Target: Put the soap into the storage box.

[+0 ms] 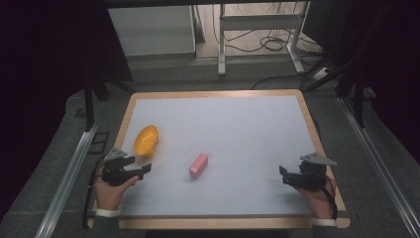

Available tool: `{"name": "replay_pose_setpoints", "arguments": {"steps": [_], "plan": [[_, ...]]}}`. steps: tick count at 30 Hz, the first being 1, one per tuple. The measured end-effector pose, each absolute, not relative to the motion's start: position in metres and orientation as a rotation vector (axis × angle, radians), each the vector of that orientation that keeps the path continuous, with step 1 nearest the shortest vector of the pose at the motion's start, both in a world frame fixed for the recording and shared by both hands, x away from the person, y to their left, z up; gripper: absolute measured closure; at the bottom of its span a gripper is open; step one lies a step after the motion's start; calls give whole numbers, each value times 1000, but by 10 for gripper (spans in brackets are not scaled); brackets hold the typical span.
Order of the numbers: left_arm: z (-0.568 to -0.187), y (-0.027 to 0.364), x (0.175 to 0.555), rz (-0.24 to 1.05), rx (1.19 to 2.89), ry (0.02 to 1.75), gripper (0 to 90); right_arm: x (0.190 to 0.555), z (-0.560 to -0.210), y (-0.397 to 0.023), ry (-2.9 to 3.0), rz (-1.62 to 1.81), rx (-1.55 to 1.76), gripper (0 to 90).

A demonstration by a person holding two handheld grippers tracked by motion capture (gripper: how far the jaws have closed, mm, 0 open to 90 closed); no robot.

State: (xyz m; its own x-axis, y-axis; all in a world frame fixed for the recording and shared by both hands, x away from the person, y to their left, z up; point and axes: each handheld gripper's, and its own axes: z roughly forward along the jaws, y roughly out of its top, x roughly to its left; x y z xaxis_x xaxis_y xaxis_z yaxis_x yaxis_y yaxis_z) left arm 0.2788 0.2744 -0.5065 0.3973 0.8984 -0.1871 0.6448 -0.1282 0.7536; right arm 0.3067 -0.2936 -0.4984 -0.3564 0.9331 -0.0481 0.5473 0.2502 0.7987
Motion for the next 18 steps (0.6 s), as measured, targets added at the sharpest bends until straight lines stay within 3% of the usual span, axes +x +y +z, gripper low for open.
{"name": "replay_pose_setpoints", "arguments": {"steps": [18], "plan": [[-502, 270, 275, 458, 1886, 1371, 234, 306, -499, -300, 2029, 995, 1318, 68]]}}
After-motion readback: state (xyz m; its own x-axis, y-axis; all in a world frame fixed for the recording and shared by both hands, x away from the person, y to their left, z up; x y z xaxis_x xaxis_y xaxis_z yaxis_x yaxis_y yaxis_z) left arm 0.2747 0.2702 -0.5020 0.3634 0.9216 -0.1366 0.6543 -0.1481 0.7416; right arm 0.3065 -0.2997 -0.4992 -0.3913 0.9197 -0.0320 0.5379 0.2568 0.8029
